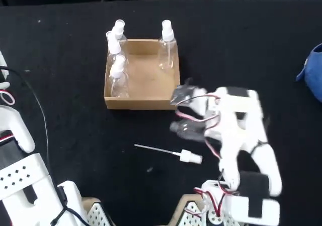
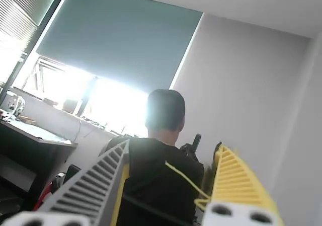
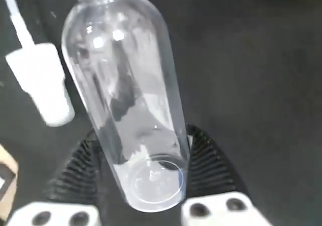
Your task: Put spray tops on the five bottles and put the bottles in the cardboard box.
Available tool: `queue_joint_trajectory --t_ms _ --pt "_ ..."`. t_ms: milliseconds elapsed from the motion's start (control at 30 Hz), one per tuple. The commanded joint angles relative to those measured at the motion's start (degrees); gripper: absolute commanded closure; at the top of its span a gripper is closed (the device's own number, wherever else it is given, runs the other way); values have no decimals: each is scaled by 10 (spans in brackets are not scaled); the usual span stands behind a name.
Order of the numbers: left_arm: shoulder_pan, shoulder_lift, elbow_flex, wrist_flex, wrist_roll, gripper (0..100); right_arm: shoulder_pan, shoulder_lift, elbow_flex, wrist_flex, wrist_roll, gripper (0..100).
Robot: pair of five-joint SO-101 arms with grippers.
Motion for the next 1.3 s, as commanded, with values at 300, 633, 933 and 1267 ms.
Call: queue_joint_trajectory --t_ms 300,633,933,1267 --pt "7 -3 -5 -11 4 848 272 14 -45 -65 -186 986" --pt "7 -3 -5 -11 4 848 314 106 -139 7 -282 799" --pt "6 -3 -5 -11 4 848 276 112 -184 36 -289 719" --pt "6 -3 -5 -11 4 848 267 112 -201 32 -287 717"
